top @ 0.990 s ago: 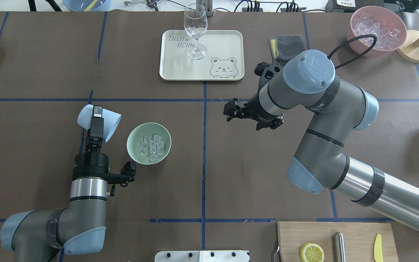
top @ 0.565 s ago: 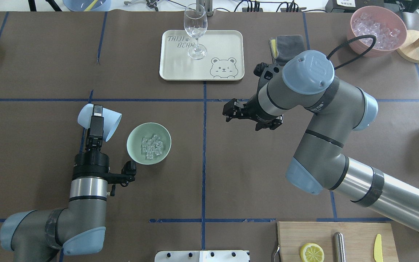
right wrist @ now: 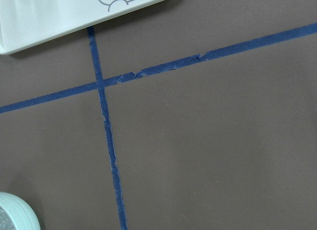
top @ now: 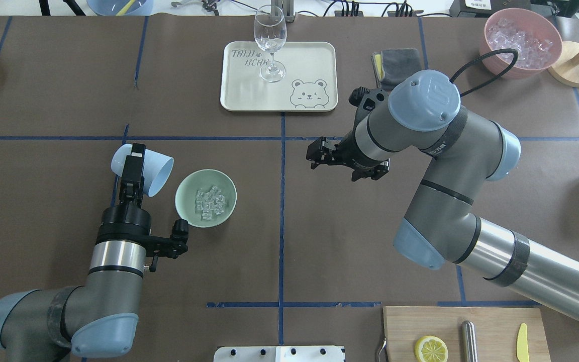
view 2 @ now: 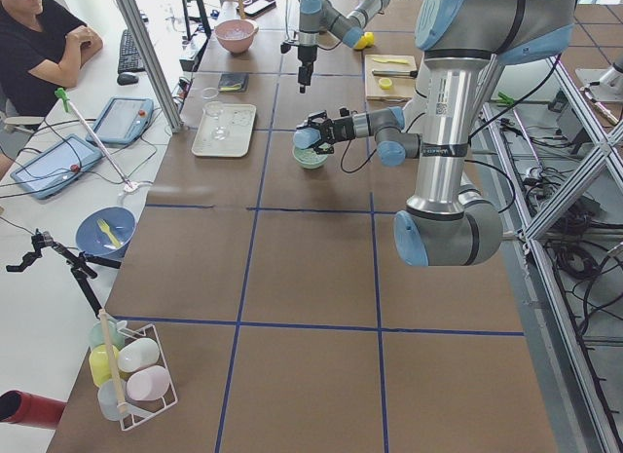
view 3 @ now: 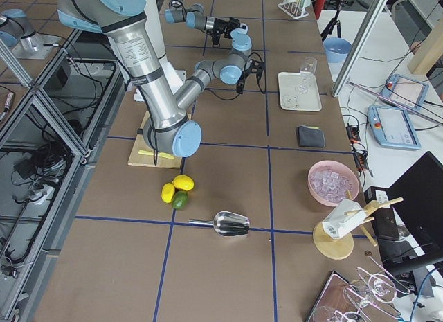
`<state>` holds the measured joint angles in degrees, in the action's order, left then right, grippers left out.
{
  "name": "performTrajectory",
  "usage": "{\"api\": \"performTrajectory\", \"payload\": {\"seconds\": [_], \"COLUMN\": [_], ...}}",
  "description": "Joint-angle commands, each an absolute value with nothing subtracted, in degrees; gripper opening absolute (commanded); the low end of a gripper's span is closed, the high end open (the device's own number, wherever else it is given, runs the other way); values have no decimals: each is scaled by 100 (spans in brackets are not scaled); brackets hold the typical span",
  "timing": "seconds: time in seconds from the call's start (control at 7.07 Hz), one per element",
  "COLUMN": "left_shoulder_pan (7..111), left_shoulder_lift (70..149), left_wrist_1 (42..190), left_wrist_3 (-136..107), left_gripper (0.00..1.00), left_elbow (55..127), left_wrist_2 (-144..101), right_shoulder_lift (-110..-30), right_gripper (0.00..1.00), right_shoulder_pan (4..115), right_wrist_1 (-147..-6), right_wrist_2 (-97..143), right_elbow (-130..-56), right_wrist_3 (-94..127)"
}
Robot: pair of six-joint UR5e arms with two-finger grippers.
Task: Pour ice into bowl
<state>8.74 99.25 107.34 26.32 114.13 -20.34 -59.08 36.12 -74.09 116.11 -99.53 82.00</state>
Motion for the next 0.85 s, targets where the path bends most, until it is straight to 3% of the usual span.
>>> {"api": "performTrajectory", "payload": {"seconds": [0.0,0.71], "left_shoulder_pan": [905,1484], "left_shoulder_lift": [9853,8774], "left_wrist_1": [10731,10740], "left_wrist_3": [2497,-550], "left_gripper": [0,0], "left_elbow": [11785,12285], "left_wrist_2": [-2696,-4065], "right_shoulder_lift": [-5889,-5748], "right_gripper": [100,100], "right_shoulder_pan": [3595,3498], "right_wrist_1": [-7409,-7409], "right_wrist_2": [11593,11593], "right_elbow": [-9949,-9932], "right_wrist_3": [8209,8226]}}
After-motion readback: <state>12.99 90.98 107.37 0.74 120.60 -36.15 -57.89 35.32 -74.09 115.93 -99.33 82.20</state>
